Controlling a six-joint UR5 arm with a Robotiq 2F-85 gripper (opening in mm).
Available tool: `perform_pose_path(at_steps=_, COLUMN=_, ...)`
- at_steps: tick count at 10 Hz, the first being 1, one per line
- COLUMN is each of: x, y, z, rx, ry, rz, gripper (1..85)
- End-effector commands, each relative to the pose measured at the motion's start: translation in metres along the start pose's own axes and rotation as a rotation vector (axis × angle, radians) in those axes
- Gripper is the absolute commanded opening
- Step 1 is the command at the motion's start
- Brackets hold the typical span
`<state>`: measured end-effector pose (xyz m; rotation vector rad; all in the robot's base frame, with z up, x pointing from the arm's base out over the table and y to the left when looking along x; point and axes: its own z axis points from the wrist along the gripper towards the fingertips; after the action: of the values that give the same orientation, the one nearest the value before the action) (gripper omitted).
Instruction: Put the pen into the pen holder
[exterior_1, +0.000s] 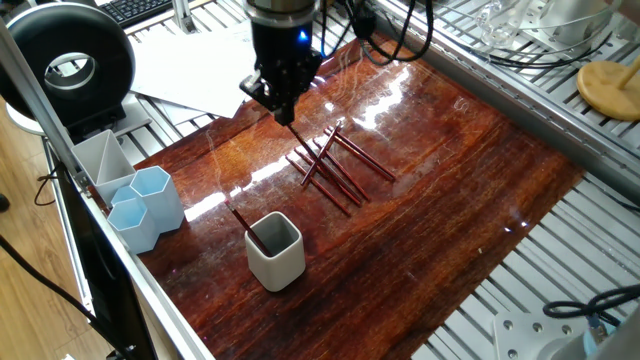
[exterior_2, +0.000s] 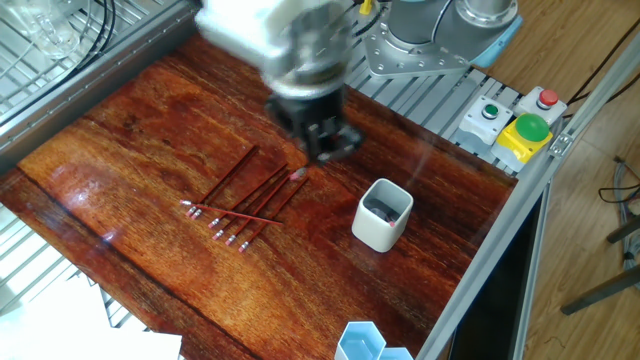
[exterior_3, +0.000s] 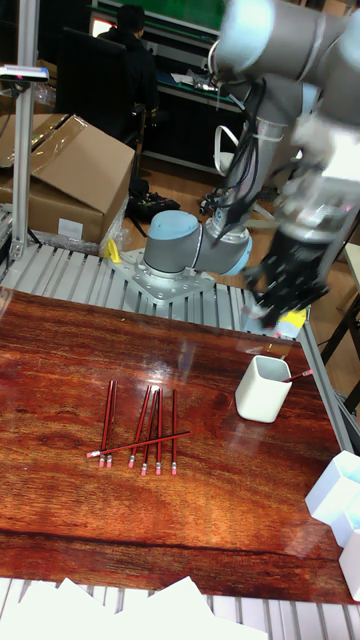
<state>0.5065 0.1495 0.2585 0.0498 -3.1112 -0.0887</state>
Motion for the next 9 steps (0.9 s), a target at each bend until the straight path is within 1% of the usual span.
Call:
perform_pose_path(at_steps=1, x=0.003, y=0.049, z=-0.035, rx=-0.014, ry=-0.103, rz=-0.023, gripper=1.0)
perform_pose_path(at_steps=2, x=-0.014, y=0.060, z=-0.032, rx=-0.027, ry=-0.184, rz=-0.053, gripper=1.0)
perform_pose_path(at_steps=3, x=-0.022, y=0.066, z=-0.030, rx=-0.023, ry=-0.235, rz=-0.075, gripper=1.0)
perform_pose_path(at_steps=4, x=-0.028, y=0.068, z=-0.027, rx=-0.001, ry=-0.275, rz=-0.094, gripper=1.0)
perform_pose_path(at_steps=5, x=-0.034, y=0.068, z=-0.025, rx=0.021, ry=-0.305, rz=-0.111, gripper=1.0)
perform_pose_path(at_steps=6, x=-0.039, y=0.070, z=-0.023, rx=0.009, ry=-0.331, rz=-0.124, gripper=1.0)
perform_pose_path(at_steps=7, x=-0.039, y=0.073, z=-0.020, rx=-0.011, ry=-0.336, rz=-0.122, gripper=1.0)
perform_pose_path(at_steps=8, x=-0.040, y=0.072, z=-0.015, rx=-0.015, ry=-0.346, rz=-0.124, gripper=1.0)
perform_pose_path(at_steps=9, x=-0.042, y=0.075, z=-0.008, rx=-0.024, ry=-0.368, rz=-0.118, gripper=1.0)
